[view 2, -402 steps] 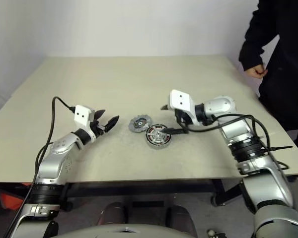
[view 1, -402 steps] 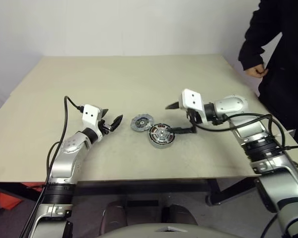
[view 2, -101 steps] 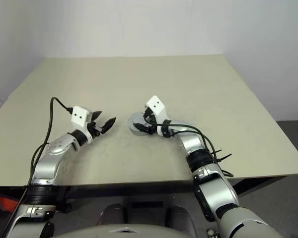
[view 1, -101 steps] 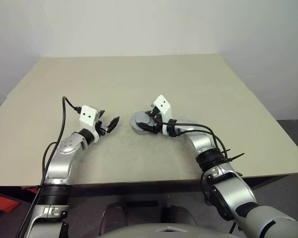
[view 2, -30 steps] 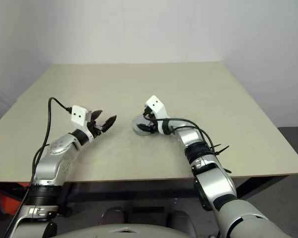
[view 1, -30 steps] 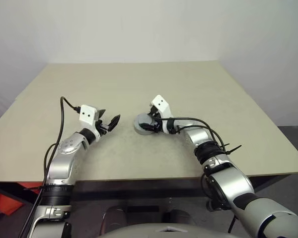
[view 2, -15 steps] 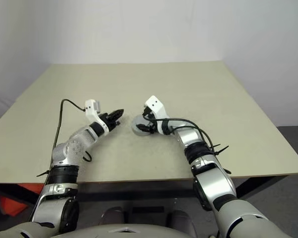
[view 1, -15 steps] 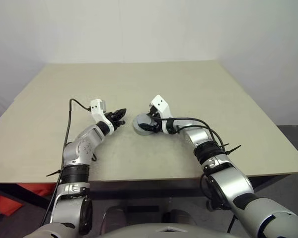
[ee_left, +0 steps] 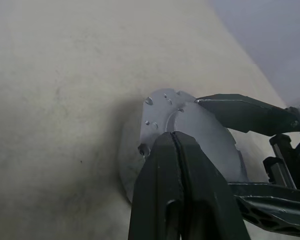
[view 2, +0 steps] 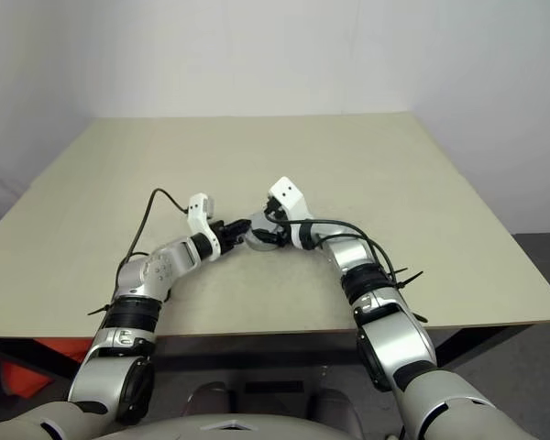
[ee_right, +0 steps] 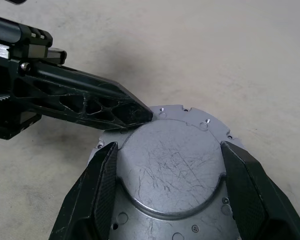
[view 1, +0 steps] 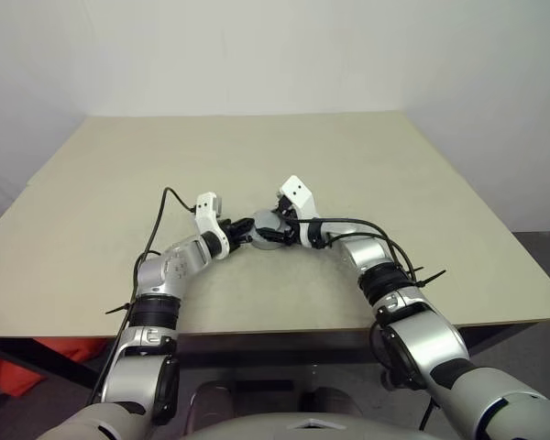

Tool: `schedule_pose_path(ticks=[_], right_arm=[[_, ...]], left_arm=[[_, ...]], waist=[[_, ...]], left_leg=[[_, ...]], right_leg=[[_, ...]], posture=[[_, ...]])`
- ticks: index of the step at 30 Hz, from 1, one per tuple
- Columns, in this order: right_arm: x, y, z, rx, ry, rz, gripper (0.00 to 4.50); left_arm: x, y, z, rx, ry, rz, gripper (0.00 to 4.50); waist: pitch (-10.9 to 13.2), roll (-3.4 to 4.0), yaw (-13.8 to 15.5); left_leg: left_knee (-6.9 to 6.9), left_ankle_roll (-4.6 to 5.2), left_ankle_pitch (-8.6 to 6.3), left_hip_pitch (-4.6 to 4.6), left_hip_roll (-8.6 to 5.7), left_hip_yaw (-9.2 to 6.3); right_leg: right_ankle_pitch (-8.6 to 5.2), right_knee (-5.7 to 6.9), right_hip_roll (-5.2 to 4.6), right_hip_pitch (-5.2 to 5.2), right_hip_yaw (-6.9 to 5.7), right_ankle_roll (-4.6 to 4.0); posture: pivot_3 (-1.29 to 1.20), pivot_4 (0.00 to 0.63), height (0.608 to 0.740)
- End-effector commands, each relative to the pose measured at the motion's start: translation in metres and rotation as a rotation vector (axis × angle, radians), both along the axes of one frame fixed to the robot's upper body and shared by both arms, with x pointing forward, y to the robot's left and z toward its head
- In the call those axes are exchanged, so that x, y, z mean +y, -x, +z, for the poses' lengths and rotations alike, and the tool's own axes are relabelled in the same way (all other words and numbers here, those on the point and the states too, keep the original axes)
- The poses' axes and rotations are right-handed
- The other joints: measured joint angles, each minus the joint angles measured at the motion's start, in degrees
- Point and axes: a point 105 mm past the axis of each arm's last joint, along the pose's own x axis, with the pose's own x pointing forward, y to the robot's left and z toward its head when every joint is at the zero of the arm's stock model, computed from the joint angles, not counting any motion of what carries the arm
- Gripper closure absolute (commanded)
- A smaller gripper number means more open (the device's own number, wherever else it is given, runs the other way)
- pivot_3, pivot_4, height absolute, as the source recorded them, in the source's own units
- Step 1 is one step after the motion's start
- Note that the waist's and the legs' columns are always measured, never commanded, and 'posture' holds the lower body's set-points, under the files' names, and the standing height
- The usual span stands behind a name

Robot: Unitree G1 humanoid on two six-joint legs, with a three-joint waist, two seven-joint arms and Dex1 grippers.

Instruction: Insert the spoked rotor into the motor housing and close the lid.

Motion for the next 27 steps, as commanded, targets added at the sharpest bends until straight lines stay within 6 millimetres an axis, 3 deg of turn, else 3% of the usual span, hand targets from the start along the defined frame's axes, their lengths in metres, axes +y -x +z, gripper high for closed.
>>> schedule_pose_path(ticks=[1, 7, 11, 15, 21, 27], right_arm=[[-0.018, 0.005, -0.03, 0.088, 0.1, -0.06, 1.4], [-0.015, 0.011, -0.023, 0.088, 0.059, 0.0, 1.4], [-0.012, 0.014, -0.01, 0.059, 0.016, 0.043, 0.03], [-0.014, 0.012, 0.01, -0.007, 0.027, 0.061, 0.03], [-0.015, 0.018, 0.063, -0.006, -0.176, 0.084, 0.03], [-0.033, 0.005, 0.094, 0.064, -0.363, -0.063, 0.03]], left_arm=[[-0.005, 0.007, -0.018, 0.081, -0.091, -0.029, 4.47], [-0.009, 0.013, -0.01, 0.094, -0.01, -0.073, 4.47], [-0.015, 0.019, -0.007, 0.097, -0.004, -0.117, 4.5], [-0.02, 0.022, -0.004, 0.097, 0.003, -0.138, 4.5], [-0.023, 0.023, -0.002, 0.1, 0.014, -0.159, 4.5], [-0.03, 0.026, 0.003, 0.098, 0.042, -0.197, 4.5]], waist=[[-0.01, 0.04, -0.01], [-0.06, 0.23, -0.03], [-0.08, 0.17, 0.12], [-0.07, 0.17, 0.24], [-0.04, 0.22, 0.31], [-0.04, 0.22, 0.35]], left_leg=[[-0.01, 0.0, 0.0, 0.03, 0.01, 0.0], [-0.43, 0.0, 0.0, 0.0, 0.04, -0.08], [-0.5, 0.01, 0.0, -0.15, 0.01, 0.0], [-0.51, 0.02, 0.0, -0.32, -0.02, 0.05], [-0.5, 0.26, -0.11, -0.85, -0.05, 0.07], [-0.31, 0.62, -0.25, -1.2, -0.1, 0.09]], right_leg=[[-0.01, -0.04, -0.01, 0.04, -0.04, 0.02], [-0.02, -1.02, -0.16, 0.29, -0.51, 0.04], [0.01, -1.02, -0.48, 0.31, -0.53, 0.1], [0.04, -0.94, -0.61, 0.31, -0.53, 0.13], [0.02, -0.75, -0.68, 0.02, -0.54, 0.11], [-0.01, -0.76, -0.77, -0.18, -0.54, 0.17]], posture=[[0.0, 0.0, 0.74], [0.0, 0.0, 0.74], [0.0, 0.0, 0.74], [0.0, 0.0, 0.74], [0.0, 0.0, 0.74], [0.0, 0.0, 0.74]])
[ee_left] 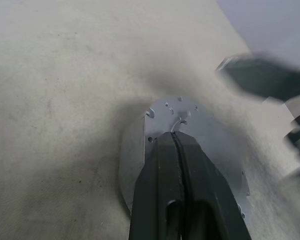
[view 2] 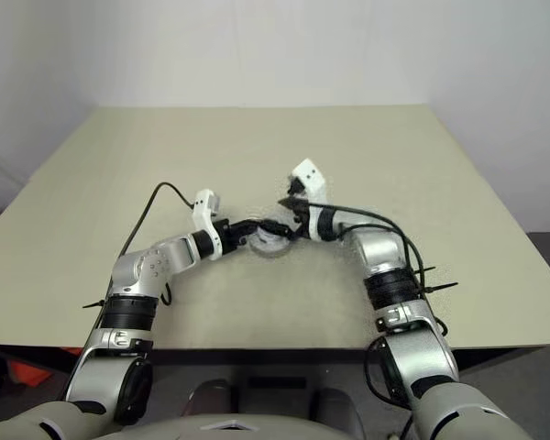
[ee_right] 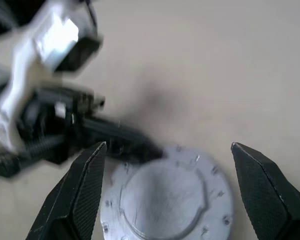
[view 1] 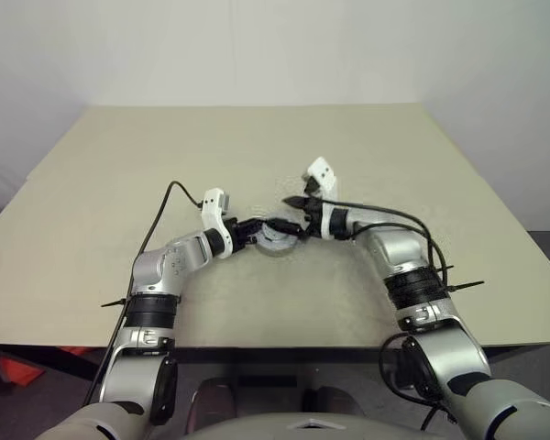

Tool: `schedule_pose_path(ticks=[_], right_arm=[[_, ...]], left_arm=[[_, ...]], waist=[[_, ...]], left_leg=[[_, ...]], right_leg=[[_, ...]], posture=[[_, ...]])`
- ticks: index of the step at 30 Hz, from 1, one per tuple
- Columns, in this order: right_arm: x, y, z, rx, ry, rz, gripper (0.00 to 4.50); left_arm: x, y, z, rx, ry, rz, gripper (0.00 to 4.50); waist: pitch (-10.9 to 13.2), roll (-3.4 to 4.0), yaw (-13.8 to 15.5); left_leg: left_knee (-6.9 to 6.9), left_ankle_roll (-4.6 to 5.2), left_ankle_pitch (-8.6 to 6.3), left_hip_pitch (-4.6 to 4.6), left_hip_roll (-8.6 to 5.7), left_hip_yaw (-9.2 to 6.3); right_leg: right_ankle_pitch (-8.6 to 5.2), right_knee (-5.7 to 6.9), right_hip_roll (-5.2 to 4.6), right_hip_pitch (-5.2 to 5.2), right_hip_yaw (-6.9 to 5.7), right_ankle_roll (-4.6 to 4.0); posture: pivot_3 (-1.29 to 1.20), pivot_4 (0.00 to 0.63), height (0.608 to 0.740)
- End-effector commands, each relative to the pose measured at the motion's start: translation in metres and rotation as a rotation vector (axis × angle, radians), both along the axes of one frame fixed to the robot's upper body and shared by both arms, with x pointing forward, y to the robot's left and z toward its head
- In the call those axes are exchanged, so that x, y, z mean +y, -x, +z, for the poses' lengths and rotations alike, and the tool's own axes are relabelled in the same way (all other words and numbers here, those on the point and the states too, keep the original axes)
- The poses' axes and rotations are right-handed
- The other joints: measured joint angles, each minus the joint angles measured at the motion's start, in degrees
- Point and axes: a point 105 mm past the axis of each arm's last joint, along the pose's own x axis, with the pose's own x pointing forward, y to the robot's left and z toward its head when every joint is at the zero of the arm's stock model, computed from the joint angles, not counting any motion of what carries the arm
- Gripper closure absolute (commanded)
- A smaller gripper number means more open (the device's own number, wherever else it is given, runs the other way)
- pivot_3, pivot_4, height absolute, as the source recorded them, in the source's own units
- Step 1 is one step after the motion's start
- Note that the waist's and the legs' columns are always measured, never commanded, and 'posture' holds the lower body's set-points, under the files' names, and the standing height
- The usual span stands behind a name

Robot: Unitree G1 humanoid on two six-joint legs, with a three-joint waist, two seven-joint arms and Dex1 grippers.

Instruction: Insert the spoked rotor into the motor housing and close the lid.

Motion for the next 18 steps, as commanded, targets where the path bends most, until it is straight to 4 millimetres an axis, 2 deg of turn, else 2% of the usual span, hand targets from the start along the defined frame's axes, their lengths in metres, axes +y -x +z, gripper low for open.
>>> schedule_pose_path(ticks=[1, 5, 9, 13, 18], right_arm=[[-0.009, -0.009, 0.028, 0.019, -0.118, -0.076, 0.03], [-0.036, -0.021, 0.016, 0.266, -0.197, -0.246, 0.03], [-0.051, -0.012, -0.006, 0.489, -0.199, -0.305, 0.03], [-0.054, 0.003, -0.018, 0.64, -0.185, -0.287, 0.03], [-0.048, 0.018, -0.024, 0.728, -0.166, -0.24, 0.03]], left_arm=[[-0.016, 0.013, -0.013, 0.075, 0.001, -0.08, 4.5], [-0.022, 0.016, -0.011, 0.076, 0.011, -0.109, 4.5], [-0.022, 0.016, -0.012, 0.079, 0.01, -0.106, 4.5], [-0.021, 0.015, -0.013, 0.081, 0.005, -0.102, 4.5], [-0.02, 0.015, -0.014, 0.079, -0.002, -0.095, 4.5]], waist=[[0.01, 0.0, -0.01], [0.04, 0.06, 0.05], [0.05, 0.07, 0.23], [0.1, 0.15, 0.34], [0.1, 0.16, 0.51]], left_leg=[[0.0, -0.04, -0.02, 0.01, -0.02, 0.01], [0.0, -0.08, 0.0, 0.03, -0.03, 0.02], [0.0, -0.09, 0.0, 0.02, -0.08, 0.02], [0.0, -0.09, 0.0, 0.02, -0.09, 0.02], [0.01, -0.1, 0.01, 0.03, -0.09, 0.02]], right_leg=[[-0.01, 0.0, -0.04, 0.0, 0.0, 0.01], [-0.02, 0.01, -0.05, 0.02, 0.0, 0.04], [-0.05, 0.0, -0.08, 0.05, 0.0, 0.07], [-0.07, 0.01, -0.09, 0.06, 0.0, 0.12], [-0.07, 0.01, -0.09, 0.06, 0.0, 0.13]], posture=[[0.0, 0.0, 0.74], [0.0, 0.0, 0.74], [0.0, 0.0, 0.74], [0.0, 0.0, 0.74], [0.0, 0.0, 0.74]])
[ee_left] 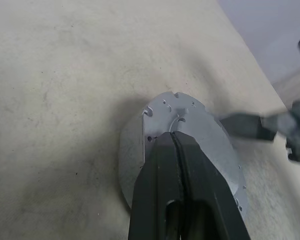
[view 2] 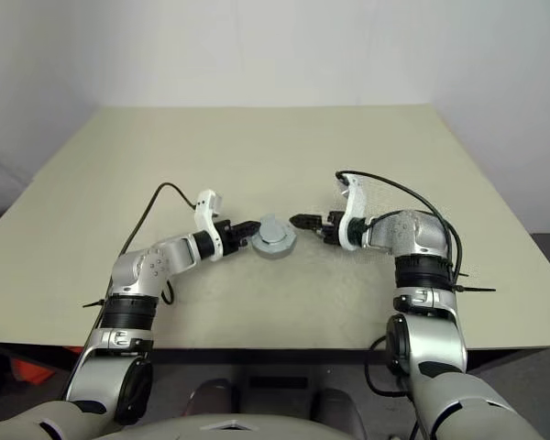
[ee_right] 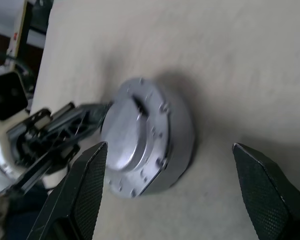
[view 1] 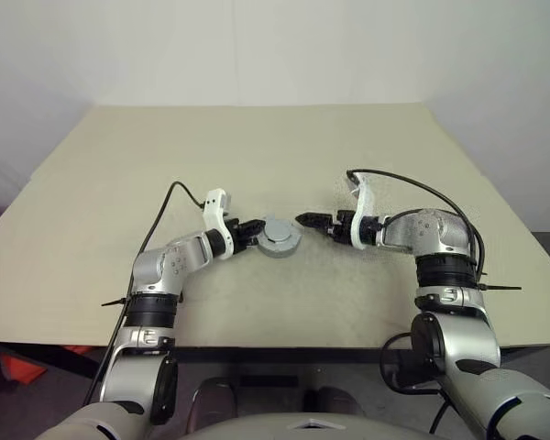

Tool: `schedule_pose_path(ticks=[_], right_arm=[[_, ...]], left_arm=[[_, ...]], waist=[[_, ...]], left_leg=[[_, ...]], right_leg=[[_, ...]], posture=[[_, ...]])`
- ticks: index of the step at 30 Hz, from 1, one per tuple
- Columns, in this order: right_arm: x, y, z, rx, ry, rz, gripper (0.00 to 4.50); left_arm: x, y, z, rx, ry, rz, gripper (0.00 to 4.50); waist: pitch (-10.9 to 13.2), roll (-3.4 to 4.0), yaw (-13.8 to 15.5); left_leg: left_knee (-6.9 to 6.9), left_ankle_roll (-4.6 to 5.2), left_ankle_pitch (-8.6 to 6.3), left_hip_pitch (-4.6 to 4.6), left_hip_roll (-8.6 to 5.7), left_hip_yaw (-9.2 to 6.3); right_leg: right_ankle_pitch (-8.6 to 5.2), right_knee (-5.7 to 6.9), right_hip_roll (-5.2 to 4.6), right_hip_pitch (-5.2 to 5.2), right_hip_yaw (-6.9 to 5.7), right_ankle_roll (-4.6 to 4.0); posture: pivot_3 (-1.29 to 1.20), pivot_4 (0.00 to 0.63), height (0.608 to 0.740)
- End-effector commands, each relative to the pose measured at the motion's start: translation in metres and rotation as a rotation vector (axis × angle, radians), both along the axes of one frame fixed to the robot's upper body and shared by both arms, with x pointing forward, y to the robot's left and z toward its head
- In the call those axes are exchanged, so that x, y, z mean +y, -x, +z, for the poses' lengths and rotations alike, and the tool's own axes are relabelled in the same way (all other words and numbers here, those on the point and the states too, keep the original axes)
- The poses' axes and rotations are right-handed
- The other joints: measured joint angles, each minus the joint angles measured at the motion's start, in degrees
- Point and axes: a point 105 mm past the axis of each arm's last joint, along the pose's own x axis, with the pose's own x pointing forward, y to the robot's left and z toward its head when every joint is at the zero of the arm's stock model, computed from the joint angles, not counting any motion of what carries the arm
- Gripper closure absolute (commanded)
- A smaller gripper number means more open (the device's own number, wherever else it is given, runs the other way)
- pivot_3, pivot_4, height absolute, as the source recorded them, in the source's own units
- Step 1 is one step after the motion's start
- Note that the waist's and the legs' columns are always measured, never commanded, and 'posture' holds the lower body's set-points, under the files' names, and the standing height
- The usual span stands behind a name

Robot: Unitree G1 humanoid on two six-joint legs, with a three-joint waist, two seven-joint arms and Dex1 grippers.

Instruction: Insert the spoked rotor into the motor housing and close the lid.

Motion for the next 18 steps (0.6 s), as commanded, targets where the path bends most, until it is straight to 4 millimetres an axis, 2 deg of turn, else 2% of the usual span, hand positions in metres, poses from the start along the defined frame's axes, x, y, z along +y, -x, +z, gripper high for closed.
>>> schedule_pose_path(ticks=[1, 4, 11, 18], right_arm=[[0.005, 0.004, 0.009, -0.011, -0.022, 0.03, 0.03], [0.013, 0.007, 0.0, 0.026, -0.039, 0.033, 0.03], [0.046, 0.013, -0.022, 0.112, -0.113, 0.036, 0.03], [0.07, 0.009, -0.014, 0.153, -0.25, 0.027, 0.03]], left_arm=[[-0.016, 0.012, -0.015, 0.067, -0.016, -0.069, 4.5], [-0.013, 0.011, -0.015, 0.063, -0.019, -0.056, 4.5], [-0.001, 0.005, -0.011, 0.043, -0.032, -0.019, 4.5], [0.005, 0.002, -0.01, 0.034, -0.048, -0.005, 4.5]], waist=[[0.0, 0.0, 0.11], [0.0, 0.0, 0.17], [-0.01, -0.02, -0.3], [-0.03, -0.05, -1.0]], left_leg=[[0.0, 0.0, 0.0, 0.0, 0.0, 0.0], [0.0, -0.01, 0.01, 0.03, 0.01, 0.0], [-0.04, -0.1, 0.04, 0.13, 0.05, 0.01], [-0.2, -0.39, 0.21, 0.45, 0.07, 0.02]], right_leg=[[0.0, 0.0, 0.0, 0.0, 0.0, 0.0], [0.0, 0.0, 0.0, 0.02, 0.0, 0.0], [-0.01, 0.04, 0.01, 0.21, 0.0, 0.0], [-0.02, 0.07, 0.02, 0.34, 0.01, 0.01]], posture=[[0.0, 0.0, 0.74], [0.0, 0.0, 0.74], [0.0, 0.0, 0.74], [0.0, 0.0, 0.74]])
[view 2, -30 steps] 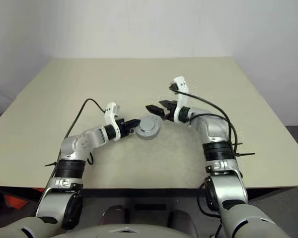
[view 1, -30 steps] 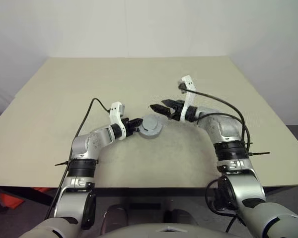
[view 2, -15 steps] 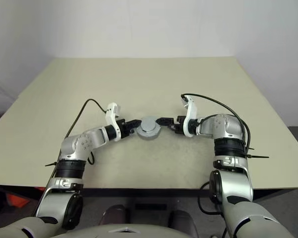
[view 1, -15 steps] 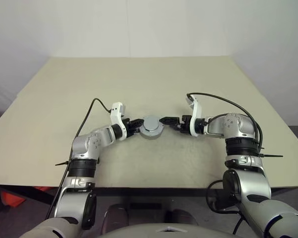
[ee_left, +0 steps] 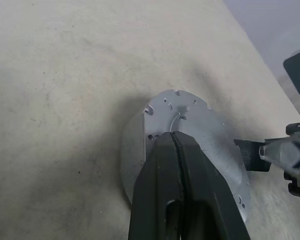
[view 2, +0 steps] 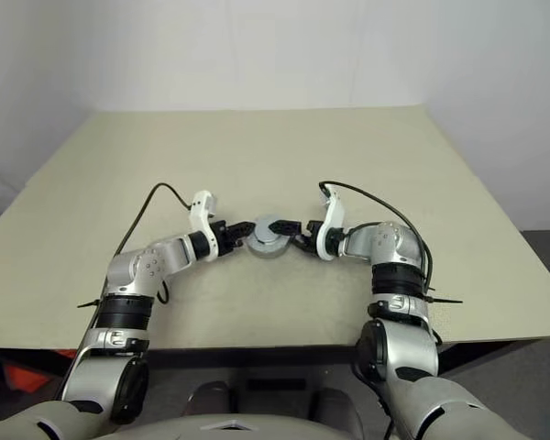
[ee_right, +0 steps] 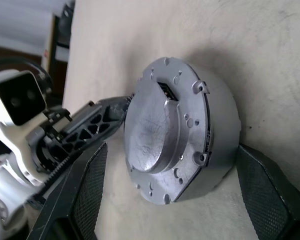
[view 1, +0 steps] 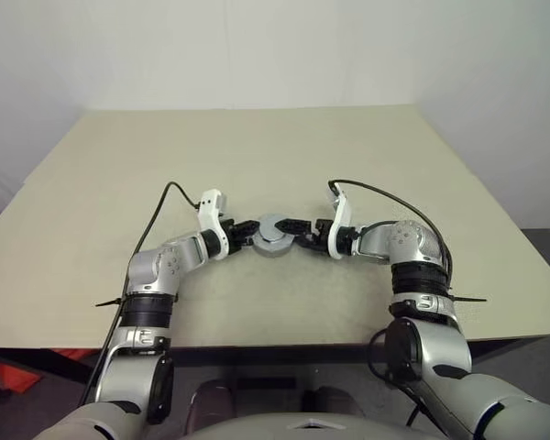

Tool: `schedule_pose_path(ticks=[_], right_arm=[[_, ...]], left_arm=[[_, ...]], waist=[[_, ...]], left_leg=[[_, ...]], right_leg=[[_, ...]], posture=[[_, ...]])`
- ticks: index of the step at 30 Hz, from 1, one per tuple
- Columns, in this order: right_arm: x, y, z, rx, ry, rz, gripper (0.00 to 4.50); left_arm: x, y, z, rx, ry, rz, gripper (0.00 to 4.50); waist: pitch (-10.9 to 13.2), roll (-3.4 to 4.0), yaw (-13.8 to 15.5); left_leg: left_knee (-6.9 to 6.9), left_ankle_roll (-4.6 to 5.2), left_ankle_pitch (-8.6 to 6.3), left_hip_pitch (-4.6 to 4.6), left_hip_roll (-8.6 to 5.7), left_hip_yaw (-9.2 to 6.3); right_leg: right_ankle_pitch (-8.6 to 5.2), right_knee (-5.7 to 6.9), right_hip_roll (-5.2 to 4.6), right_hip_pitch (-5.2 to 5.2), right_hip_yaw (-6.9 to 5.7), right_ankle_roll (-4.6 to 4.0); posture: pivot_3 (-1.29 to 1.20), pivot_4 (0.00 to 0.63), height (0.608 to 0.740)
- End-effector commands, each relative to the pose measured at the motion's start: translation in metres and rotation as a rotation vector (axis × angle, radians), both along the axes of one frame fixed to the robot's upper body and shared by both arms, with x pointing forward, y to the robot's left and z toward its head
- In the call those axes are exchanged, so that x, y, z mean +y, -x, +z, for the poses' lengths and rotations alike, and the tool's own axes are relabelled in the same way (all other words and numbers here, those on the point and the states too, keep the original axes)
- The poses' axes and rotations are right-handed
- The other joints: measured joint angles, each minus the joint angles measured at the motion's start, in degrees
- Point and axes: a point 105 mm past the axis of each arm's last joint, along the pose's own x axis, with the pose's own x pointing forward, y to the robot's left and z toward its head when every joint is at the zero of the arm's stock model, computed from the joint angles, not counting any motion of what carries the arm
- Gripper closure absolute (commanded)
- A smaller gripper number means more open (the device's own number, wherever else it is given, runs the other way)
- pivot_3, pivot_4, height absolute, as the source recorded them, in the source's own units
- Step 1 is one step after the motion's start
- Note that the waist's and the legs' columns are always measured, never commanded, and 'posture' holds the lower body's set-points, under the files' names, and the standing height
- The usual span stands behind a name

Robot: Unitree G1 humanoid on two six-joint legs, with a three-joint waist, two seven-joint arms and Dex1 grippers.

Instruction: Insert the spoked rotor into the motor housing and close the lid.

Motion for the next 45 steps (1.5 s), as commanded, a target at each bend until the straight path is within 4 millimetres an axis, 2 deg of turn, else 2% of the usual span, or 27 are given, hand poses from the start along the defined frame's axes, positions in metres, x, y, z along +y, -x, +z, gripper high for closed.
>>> schedule_pose_path(ticks=[1, 11, 19, 22, 26, 27, 32, 37, 39, 45], right_arm=[[0.032, 0.006, 0.006, 0.053, -0.121, 0.068, 0.03], [0.064, 0.005, 0.024, 0.068, -0.245, 0.125, 0.03], [0.076, -0.002, 0.012, 0.066, -0.194, 0.096, 0.03], [0.077, -0.004, 0.011, 0.073, -0.192, 0.088, 0.62], [0.074, -0.007, 0.007, 0.079, -0.165, 0.073, 2.05], [0.074, -0.007, 0.006, 0.08, -0.157, 0.07, 2.28], [0.068, -0.012, 0.004, 0.078, -0.15, 0.041, 2.38], [0.064, -0.019, 0.018, 0.057, -0.216, 0.01, 2.38], [0.06, -0.027, 0.031, 0.041, -0.28, -0.026, 2.38], [0.051, -0.045, 0.065, 0.006, -0.408, -0.091, 2.38]], left_arm=[[-0.008, 0.004, -0.006, 0.029, -0.013, -0.032, 4.5], [-0.005, 0.001, -0.006, 0.016, -0.038, -0.021, 4.5], [-0.003, 0.0, -0.007, 0.011, -0.044, -0.01, 4.5], [-0.001, -0.001, -0.007, 0.011, -0.045, -0.005, 4.5], [0.0, -0.002, -0.007, 0.008, -0.047, 0.001, 4.5], [0.0, -0.002, -0.007, 0.007, -0.047, 0.002, 4.5], [0.001, -0.005, -0.005, -0.012, -0.04, 0.016, 4.5], [0.011, -0.012, 0.006, -0.051, 0.02, 0.083, 4.5], [0.02, -0.014, 0.012, -0.058, 0.071, 0.13, 4.5], [0.047, -0.015, 0.03, -0.079, 0.239, 0.249, 4.5]], waist=[[0.0, 0.0, -0.16], [0.01, 0.02, -0.86], [0.01, 0.02, -1.14], [0.02, 0.04, -1.08], [0.03, 0.04, -0.96], [0.03, 0.05, -0.95], [0.03, 0.05, -0.93], [0.05, 0.05, -0.82], [0.16, 0.05, -0.85], [0.42, 0.06, -0.79]], left_leg=[[-0.06, -0.07, 0.04, 0.04, 0.01, 0.01], [-0.3, -0.27, 0.17, 0.0, 0.03, 0.02], [-0.31, -0.26, 0.16, -0.1, 0.06, 0.03], [-0.31, -0.26, 0.16, -0.09, 0.06, 0.03], [-0.28, -0.25, 0.16, -0.13, 0.05, 0.02], [-0.28, -0.25, 0.16, -0.16, 0.05, 0.02], [-0.28, -0.24, 0.16, -0.18, 0.05, 0.02], [-0.23, -0.25, 0.17, -0.16, 0.05, 0.02], [-0.21, -0.25, 0.17, -0.19, 0.06, 0.02], [0.31, -0.04, 0.08, -1.12, 0.04, 0.01]], right_leg=[[0.0, 0.0, 0.0, 0.0, 0.0, 0.0], [0.05, 0.0, 0.05, -0.16, 0.0, -0.13], [0.01, 0.02, 0.08, -0.28, -0.02, -0.21], [0.01, 0.03, 0.08, -0.28, -0.02, -0.21], [0.02, 0.02, 0.07, -0.43, -0.03, -0.22], [0.02, 0.02, 0.07, -0.44, -0.03, -0.22], [0.02, 0.04, 0.07, -0.39, -0.04, -0.23], [0.02, 0.09, 0.06, -0.38, -0.04, -0.23], [0.03, 0.1, 0.06, -0.46, -0.04, -0.24], [0.02, 0.83, 0.06, -1.51, -0.05, -0.33]], posture=[[0.0, 0.0, 0.74], [0.0, 0.0, 0.74], [0.0, 0.0, 0.74], [0.0, 0.0, 0.74], [0.0, 0.0, 0.74], [0.0, 0.0, 0.74], [0.0, 0.0, 0.74], [0.0, 0.0, 0.74], [0.0, 0.0, 0.74], [0.0, 0.0, 0.74]])
